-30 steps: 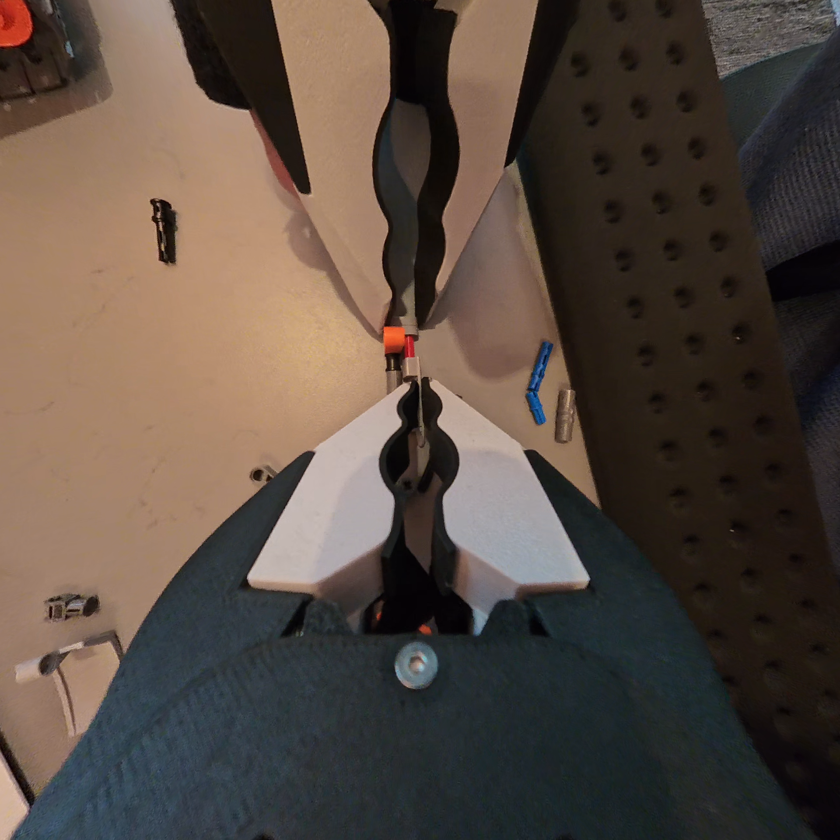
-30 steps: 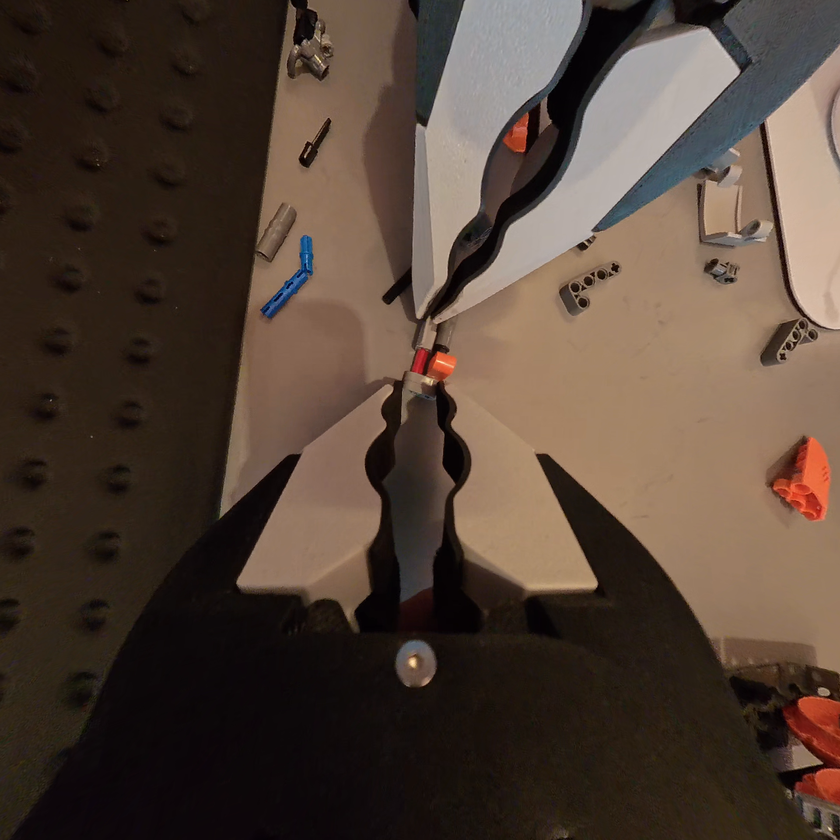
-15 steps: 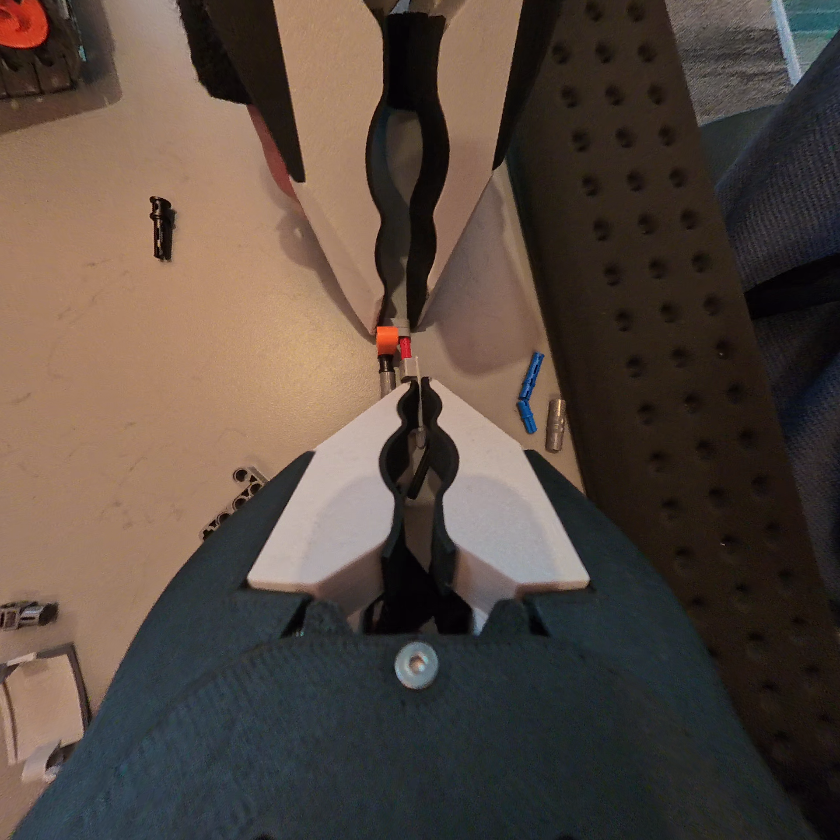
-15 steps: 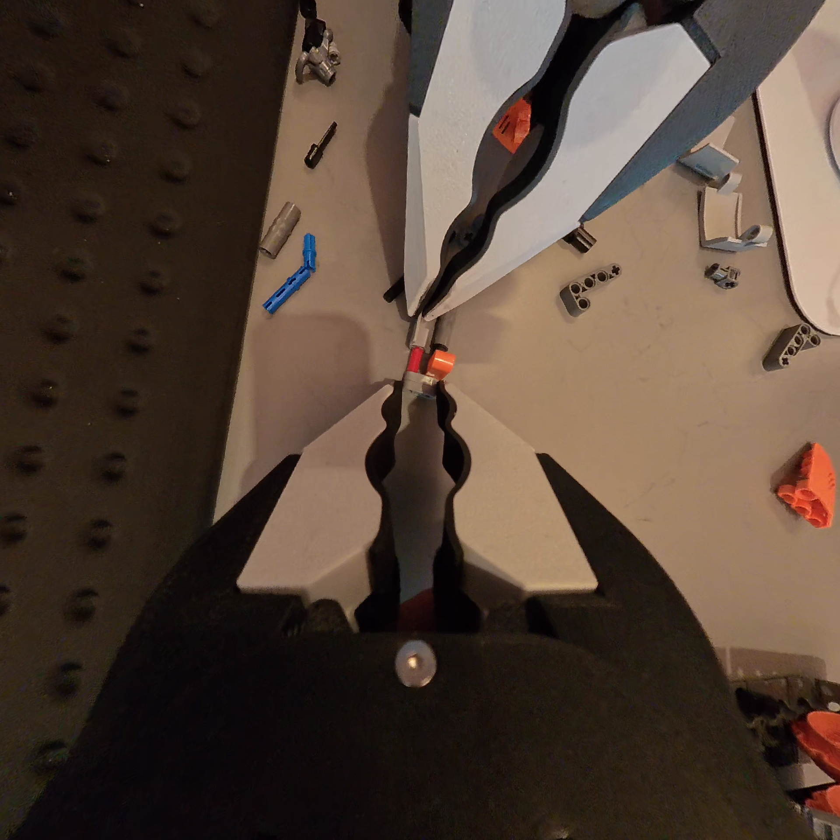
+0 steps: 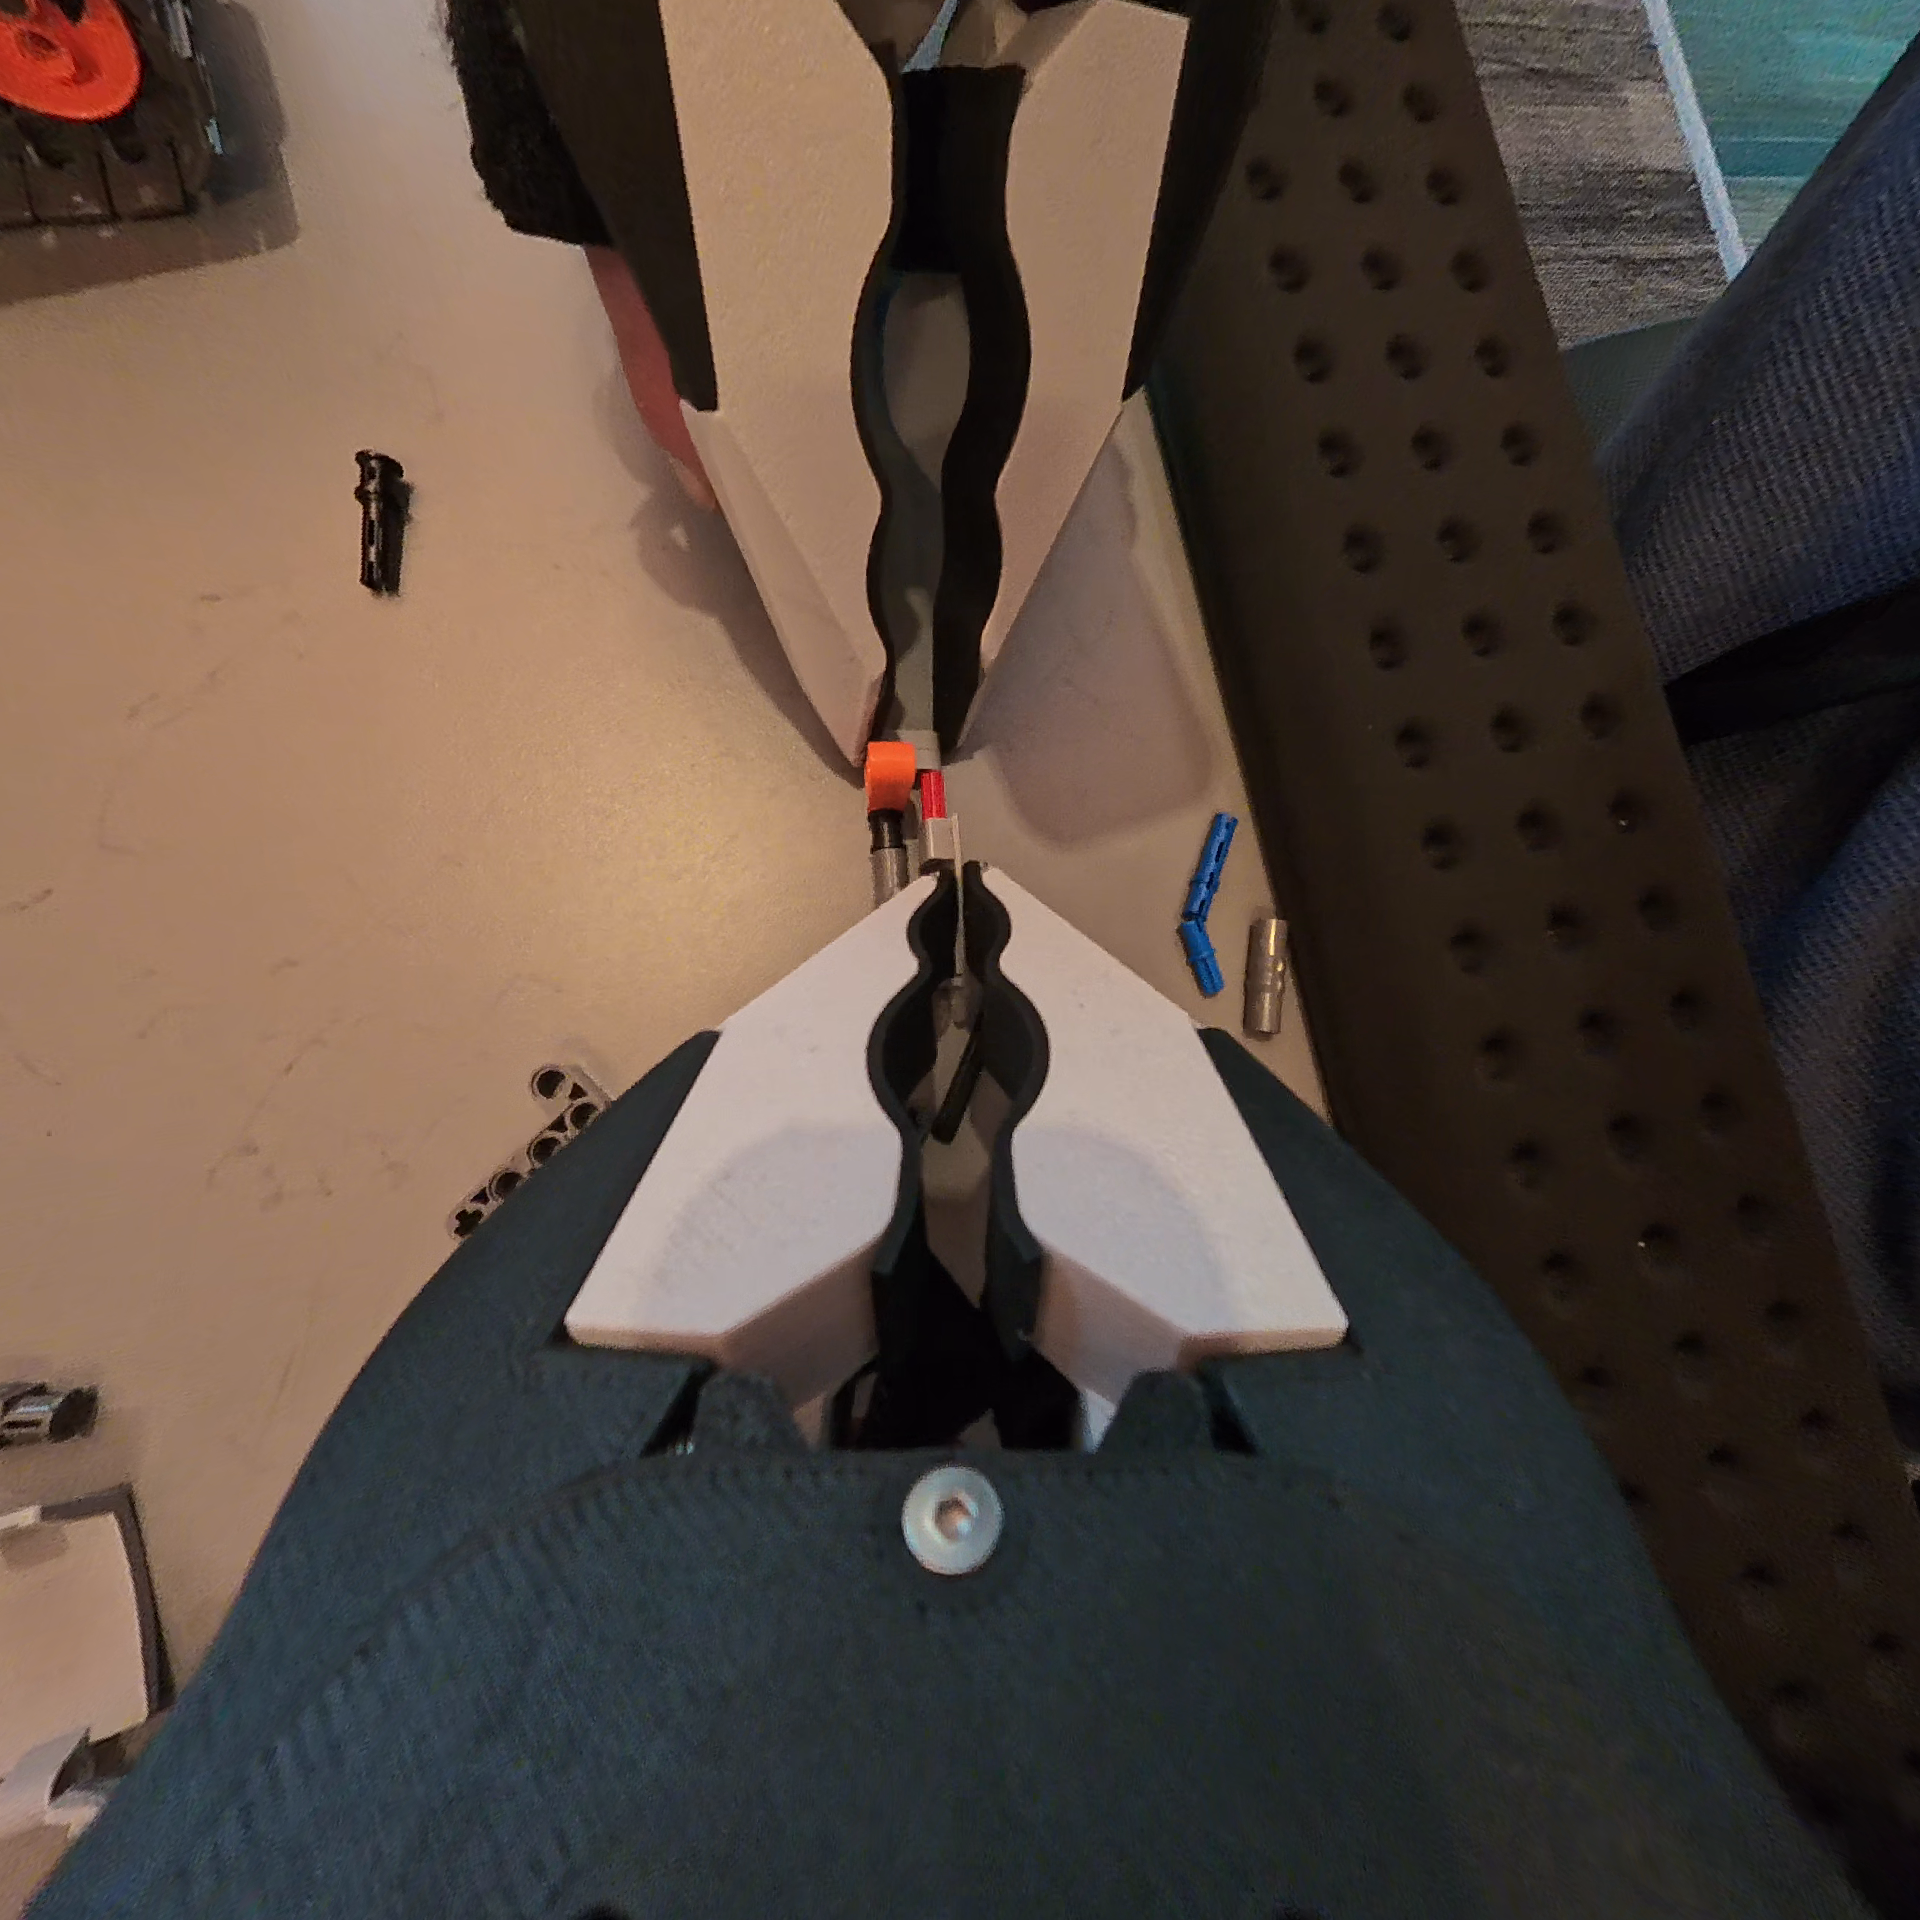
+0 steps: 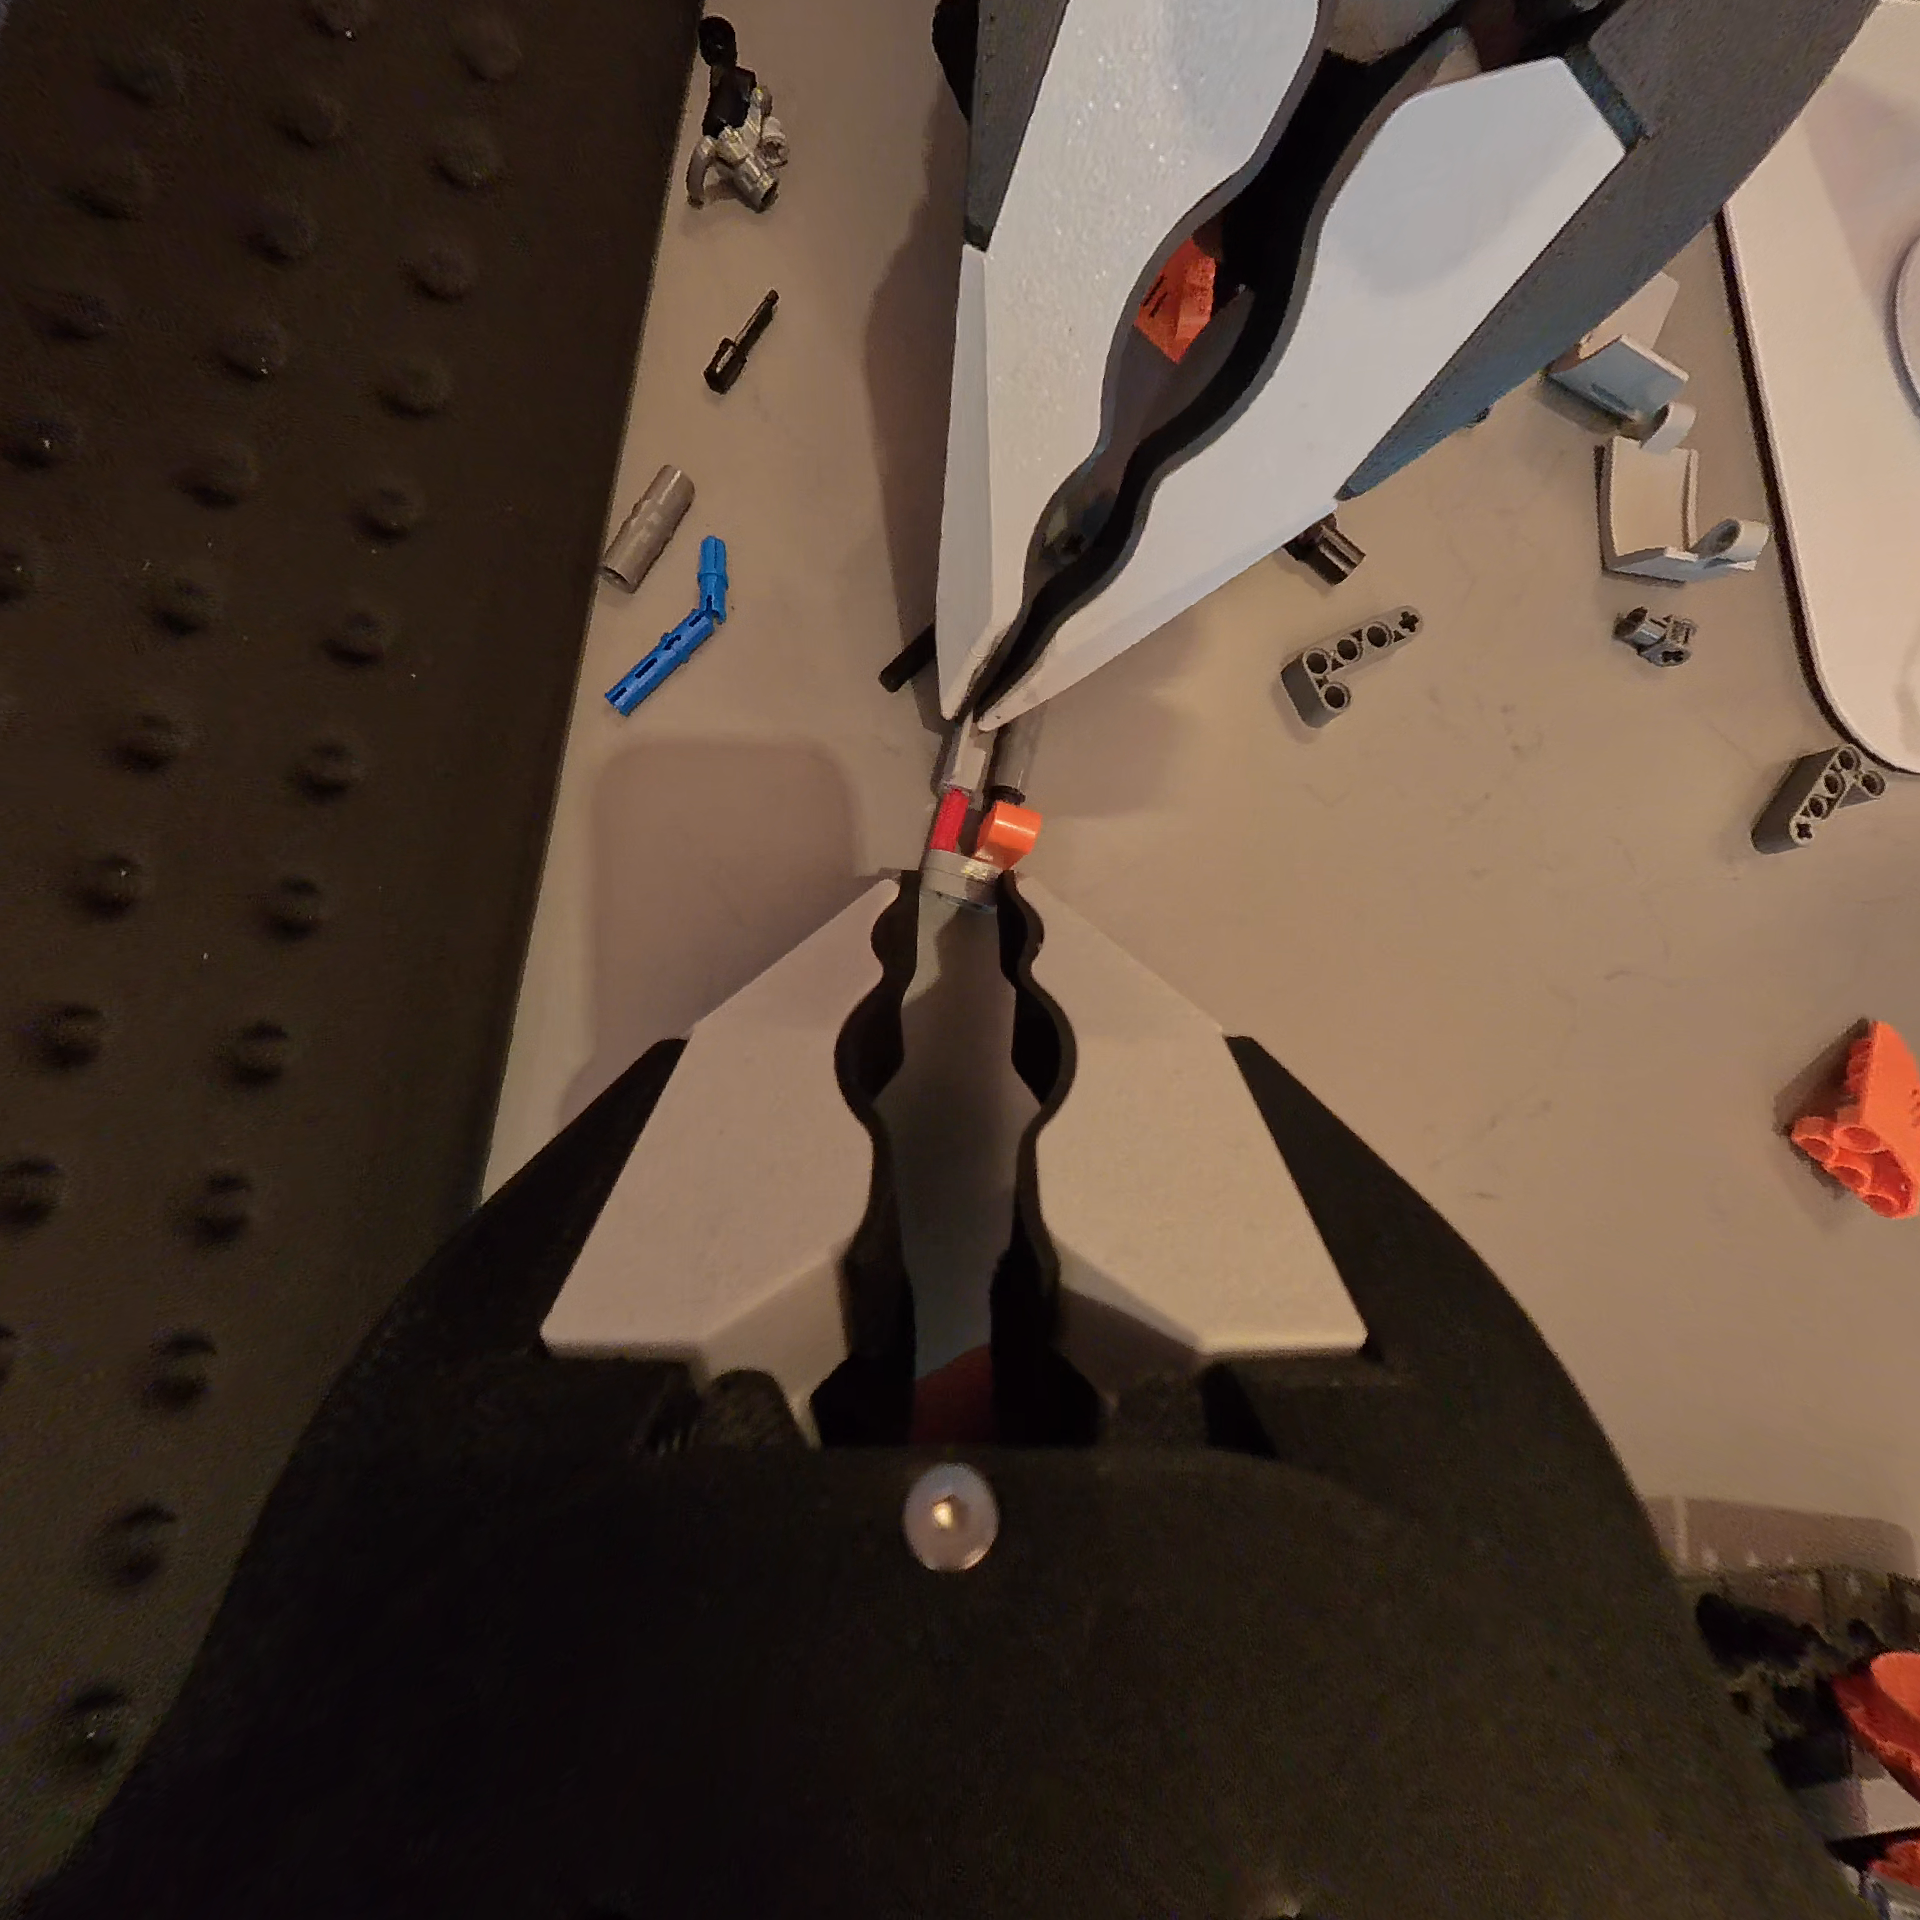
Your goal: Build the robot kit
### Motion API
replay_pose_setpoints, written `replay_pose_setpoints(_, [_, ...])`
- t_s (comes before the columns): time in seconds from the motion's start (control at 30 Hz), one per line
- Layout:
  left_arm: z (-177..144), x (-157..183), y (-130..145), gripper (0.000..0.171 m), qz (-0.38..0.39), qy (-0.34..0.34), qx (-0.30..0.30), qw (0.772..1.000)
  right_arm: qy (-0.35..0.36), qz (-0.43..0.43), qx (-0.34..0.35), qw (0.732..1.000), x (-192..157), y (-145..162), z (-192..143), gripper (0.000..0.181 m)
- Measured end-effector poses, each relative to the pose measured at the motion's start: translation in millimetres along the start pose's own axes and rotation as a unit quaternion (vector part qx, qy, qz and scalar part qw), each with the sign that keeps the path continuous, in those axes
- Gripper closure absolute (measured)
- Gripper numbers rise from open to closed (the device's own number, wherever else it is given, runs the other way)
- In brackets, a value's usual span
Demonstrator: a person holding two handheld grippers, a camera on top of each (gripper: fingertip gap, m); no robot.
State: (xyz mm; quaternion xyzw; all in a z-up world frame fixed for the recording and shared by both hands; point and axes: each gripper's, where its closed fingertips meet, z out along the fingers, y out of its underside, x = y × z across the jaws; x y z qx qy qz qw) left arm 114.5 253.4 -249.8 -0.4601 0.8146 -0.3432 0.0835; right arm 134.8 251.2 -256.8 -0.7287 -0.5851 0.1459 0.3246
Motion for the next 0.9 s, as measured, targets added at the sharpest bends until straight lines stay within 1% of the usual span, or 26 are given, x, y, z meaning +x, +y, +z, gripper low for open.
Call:
replay_pose_setpoints(0.53, [1.1, -0.3, -0.2, 0.171, -0.007, -0.005, 0.010, 1.000, 0.000, 0.008, 0.013, 1.000, 0.0, -0.5, 0.1, 0.169])
replay_pose_setpoints(0.73, [0.7, -1.4, 0.6, 0.171, -0.001, -0.026, 0.007, 1.000, -0.002, 0.013, 0.014, 1.000, -0.5, -1.0, 0.7, 0.169])
replay_pose_setpoints(0.9, [6.5, -3.6, 4.4, 0.170, 0.020, -0.061, -0.022, 0.998, 0.000, 0.015, 0.017, 1.000, -0.6, -1.5, 1.2, 0.168])
